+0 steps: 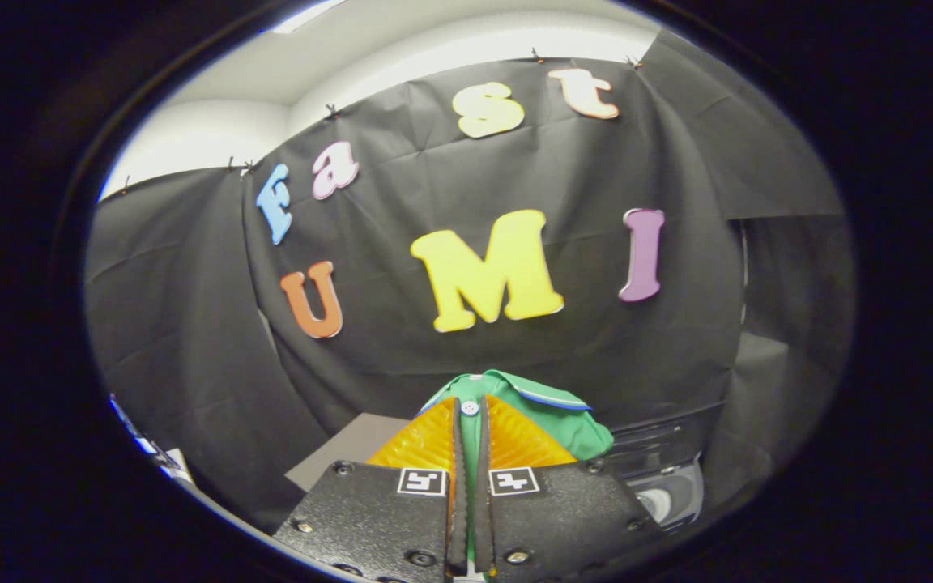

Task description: Put the clothes into the washing machine and then close the washing machine lid.

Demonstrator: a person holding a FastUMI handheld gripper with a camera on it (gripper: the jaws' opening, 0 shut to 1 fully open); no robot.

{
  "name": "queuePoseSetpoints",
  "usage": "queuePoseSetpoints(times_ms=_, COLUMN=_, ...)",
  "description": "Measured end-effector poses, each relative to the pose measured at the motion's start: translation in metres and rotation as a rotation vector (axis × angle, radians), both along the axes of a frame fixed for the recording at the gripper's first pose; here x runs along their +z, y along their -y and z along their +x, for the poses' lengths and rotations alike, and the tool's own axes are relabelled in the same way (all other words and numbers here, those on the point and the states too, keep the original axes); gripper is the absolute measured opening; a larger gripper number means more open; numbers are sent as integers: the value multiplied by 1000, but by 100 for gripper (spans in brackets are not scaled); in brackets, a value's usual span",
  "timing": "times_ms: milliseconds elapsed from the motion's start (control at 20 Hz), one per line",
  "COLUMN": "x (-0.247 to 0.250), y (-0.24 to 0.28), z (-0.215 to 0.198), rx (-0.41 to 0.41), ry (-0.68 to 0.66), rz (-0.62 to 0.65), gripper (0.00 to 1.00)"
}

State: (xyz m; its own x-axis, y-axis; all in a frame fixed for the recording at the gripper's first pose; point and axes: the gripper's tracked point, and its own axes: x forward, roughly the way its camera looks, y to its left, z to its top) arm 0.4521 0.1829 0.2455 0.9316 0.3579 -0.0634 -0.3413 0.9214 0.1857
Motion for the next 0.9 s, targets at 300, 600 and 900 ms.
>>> queuePoseSetpoints(times_ms=300, x=-23, y=99, z=30, rx=-79, ry=-28, rz=-42, gripper=6)
queuePoseSetpoints(times_ms=600, x=-74, y=151, z=67, rx=-63, ry=-106, rz=-69, gripper=7)
queuePoseSetpoints(times_ms=900, x=-149, y=157, z=103, rx=5, ry=-210, rz=-82, gripper=7)
